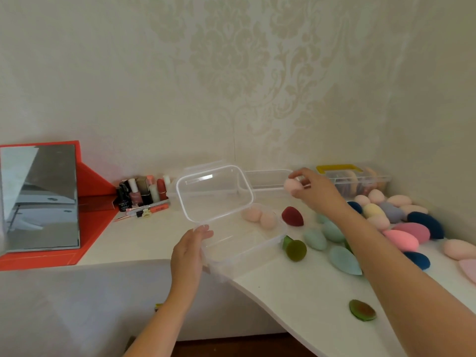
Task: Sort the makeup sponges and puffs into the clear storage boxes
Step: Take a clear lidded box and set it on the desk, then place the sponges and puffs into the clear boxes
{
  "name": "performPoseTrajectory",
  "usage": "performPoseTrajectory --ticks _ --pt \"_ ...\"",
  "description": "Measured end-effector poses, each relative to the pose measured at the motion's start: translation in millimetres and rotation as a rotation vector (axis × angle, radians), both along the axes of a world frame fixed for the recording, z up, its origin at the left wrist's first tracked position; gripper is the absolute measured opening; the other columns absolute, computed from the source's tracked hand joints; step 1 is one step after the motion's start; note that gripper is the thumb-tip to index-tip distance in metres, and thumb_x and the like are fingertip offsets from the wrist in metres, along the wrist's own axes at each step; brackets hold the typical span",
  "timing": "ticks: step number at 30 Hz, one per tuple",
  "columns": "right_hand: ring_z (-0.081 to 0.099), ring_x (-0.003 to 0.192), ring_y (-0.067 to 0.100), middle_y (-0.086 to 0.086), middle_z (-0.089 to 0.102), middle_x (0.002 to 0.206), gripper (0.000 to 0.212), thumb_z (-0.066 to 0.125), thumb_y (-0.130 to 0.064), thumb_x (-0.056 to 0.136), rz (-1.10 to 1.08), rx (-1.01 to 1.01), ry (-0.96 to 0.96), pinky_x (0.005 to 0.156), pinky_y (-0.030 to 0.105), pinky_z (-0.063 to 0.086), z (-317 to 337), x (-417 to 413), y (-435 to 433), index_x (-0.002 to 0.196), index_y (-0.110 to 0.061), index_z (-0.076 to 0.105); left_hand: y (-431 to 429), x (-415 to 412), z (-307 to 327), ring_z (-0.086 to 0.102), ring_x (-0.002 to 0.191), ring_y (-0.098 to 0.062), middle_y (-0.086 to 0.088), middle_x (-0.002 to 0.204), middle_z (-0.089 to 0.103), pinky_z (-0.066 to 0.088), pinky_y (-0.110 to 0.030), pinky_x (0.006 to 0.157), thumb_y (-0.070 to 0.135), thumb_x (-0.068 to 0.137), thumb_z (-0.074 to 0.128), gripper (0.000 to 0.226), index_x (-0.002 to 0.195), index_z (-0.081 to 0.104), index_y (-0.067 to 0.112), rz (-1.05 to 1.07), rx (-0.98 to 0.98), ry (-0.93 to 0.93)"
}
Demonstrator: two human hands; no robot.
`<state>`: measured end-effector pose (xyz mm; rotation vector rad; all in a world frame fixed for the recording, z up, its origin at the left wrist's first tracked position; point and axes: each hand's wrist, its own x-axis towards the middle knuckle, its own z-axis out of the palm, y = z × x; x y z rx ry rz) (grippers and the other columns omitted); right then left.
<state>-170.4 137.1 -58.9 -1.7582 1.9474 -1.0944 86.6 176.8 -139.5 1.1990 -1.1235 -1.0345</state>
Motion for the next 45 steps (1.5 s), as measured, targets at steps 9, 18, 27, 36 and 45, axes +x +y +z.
performPoseTrajectory --ticks 9,18,27,36,45 --pt "0.059 0.090 0.014 -0.001 0.060 0.112 0.036 0.067 -0.017 0.084 0.410 0.293 0.300 0.073 0.019 0.046 27 95 32 0.119 -0.017 0.061 -2 0 7 0.055 0.104 -0.009 0.015 0.100 0.066 0.049 -0.039 0.087 0.050 0.091 0.044 0.029 0.106 0.064 0.035 -0.100 0.063 -0.132" --pt "0.063 0.095 0.021 0.007 0.070 0.101 0.026 0.071 -0.011 0.076 0.387 0.153 0.408 0.078 0.028 0.049 -5 149 27 0.102 -0.011 0.072 -3 10 13 0.058 0.100 -0.011 0.007 0.103 0.066 0.045 -0.032 0.089 0.027 0.095 0.041 0.026 0.094 0.064 0.038 -0.228 0.044 -0.245" --pt "0.057 0.079 0.013 0.004 0.064 0.085 0.013 0.068 -0.007 0.076 0.310 0.026 0.225 0.065 0.020 0.045 -16 148 20 0.089 -0.005 0.069 -13 19 14 0.063 0.100 -0.015 0.005 0.097 0.072 0.045 -0.034 0.092 0.036 0.073 0.059 0.031 0.102 0.069 0.033 -0.336 0.125 -0.204" --pt "0.067 0.088 0.022 0.017 0.070 0.099 0.015 0.057 0.001 0.084 0.546 0.320 -0.070 0.088 0.033 0.055 4 124 17 0.093 -0.008 0.066 -34 19 25 0.061 0.099 -0.026 -0.017 0.107 0.068 0.046 -0.033 0.087 -0.004 0.078 0.052 0.027 0.100 0.066 0.001 -0.395 0.261 -0.050" --pt "0.062 0.080 0.014 0.000 0.069 0.084 0.028 0.051 0.006 0.087 0.146 0.008 -0.219 0.072 0.023 0.051 26 26 1 0.079 -0.018 0.065 -29 16 18 0.059 0.105 -0.025 -0.010 0.104 0.071 0.042 -0.040 0.099 0.017 0.058 0.051 0.046 0.099 0.069 0.007 -0.339 0.261 0.012"
